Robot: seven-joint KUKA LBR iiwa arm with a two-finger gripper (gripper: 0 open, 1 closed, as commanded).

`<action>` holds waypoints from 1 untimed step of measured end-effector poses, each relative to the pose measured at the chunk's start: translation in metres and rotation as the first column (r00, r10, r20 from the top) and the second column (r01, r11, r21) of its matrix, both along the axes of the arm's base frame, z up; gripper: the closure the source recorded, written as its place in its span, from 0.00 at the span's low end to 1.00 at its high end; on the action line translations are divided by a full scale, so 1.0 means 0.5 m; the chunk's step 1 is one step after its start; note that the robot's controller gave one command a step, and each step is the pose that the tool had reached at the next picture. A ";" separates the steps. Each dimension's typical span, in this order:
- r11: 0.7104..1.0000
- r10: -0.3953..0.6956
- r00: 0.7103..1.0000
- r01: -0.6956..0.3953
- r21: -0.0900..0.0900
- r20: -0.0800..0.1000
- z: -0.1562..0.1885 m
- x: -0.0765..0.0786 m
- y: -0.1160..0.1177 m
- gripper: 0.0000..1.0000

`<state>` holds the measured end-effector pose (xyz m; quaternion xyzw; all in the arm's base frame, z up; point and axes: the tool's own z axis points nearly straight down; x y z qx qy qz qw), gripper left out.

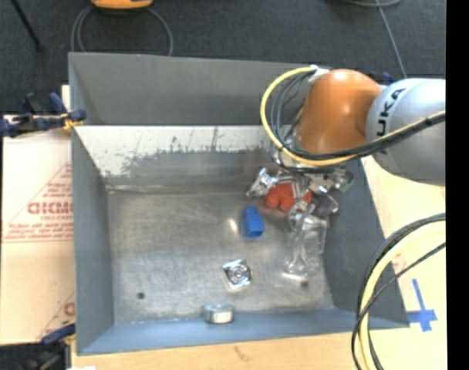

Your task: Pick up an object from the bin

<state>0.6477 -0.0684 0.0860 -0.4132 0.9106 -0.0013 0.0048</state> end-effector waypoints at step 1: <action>0.942 0.336 0.942 -0.336 -0.006 -0.001 0.199 -0.016 -0.112 0.00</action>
Offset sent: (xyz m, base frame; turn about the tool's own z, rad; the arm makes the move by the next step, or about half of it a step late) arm -0.0099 -0.0533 0.0965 -0.3472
